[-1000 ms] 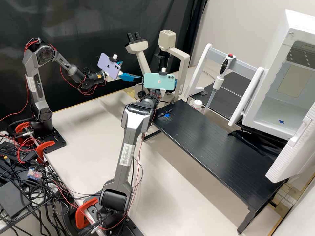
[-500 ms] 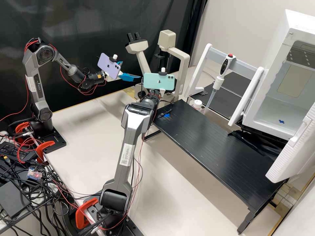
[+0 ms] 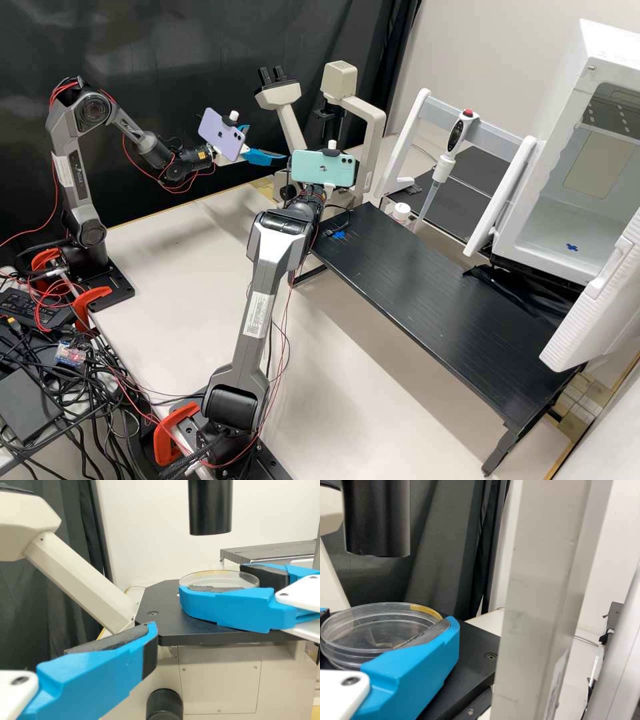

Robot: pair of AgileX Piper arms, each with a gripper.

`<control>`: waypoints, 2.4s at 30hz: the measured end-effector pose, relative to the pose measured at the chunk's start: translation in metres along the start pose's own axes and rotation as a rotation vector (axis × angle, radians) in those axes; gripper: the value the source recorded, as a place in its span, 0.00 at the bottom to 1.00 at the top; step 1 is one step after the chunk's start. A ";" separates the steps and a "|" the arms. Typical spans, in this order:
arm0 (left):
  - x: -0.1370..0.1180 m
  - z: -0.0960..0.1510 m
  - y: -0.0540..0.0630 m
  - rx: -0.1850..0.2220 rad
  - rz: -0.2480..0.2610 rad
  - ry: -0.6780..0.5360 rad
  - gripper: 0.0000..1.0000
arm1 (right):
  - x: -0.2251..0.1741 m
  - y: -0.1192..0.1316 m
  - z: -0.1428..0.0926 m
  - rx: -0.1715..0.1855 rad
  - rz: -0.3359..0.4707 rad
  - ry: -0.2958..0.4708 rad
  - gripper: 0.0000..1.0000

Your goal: Move the petri dish to the bench

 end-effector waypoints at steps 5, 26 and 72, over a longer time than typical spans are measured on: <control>0.000 0.000 0.000 0.000 0.000 0.000 1.00 | -0.006 -0.002 0.001 0.000 -0.003 -0.001 0.00; 0.000 0.000 0.000 0.000 0.000 0.000 1.00 | -0.099 -0.003 -0.032 -0.116 0.031 0.039 0.00; 0.000 0.000 0.000 0.000 0.000 0.000 1.00 | -0.248 0.008 0.059 0.049 0.234 -0.088 0.00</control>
